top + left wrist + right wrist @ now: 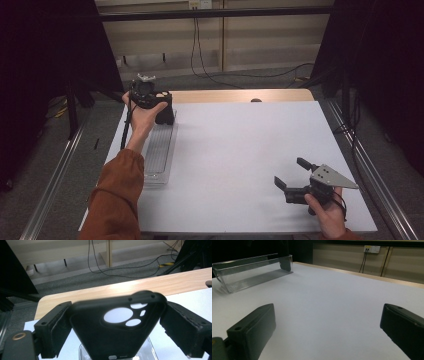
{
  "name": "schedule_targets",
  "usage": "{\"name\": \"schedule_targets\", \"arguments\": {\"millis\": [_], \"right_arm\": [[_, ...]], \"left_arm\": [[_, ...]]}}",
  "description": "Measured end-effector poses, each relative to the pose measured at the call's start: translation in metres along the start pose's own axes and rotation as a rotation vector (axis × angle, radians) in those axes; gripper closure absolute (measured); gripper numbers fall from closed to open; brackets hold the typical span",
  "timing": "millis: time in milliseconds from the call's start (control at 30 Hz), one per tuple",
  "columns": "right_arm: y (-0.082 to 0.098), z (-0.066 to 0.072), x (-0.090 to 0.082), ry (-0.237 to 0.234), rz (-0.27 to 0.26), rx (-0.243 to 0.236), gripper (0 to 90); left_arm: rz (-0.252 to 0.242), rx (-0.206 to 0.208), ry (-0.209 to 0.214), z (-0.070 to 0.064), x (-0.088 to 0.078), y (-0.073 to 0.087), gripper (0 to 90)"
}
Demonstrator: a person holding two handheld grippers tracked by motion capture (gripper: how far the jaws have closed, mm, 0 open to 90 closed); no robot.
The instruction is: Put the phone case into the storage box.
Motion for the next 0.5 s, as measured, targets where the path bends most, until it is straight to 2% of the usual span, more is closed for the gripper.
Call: {"name": "schedule_targets", "arguments": {"millis": [267,500], "right_arm": [[0.0002,0.0002,0.0001,-0.001,0.000,0.001,0.0],[0.0002,-0.0001,-0.0003,-0.001,0.000,0.000,0.0]], "left_arm": [[-0.019,-0.011,0.014,0.0005,0.0025,-0.0004,6.4],[-0.037,-0.001,0.021,0.0027,0.0030,-0.0012,4.6]]}}
Point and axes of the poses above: each handheld gripper's, and its own axes: x roughly forward along the jaws, y roughly out of its underside, z roughly to its left, the point moved 6 cm from there along x, roughly forward along the jaws, and after that the axes turned 8 degrees about z, right-handed, at the moved point
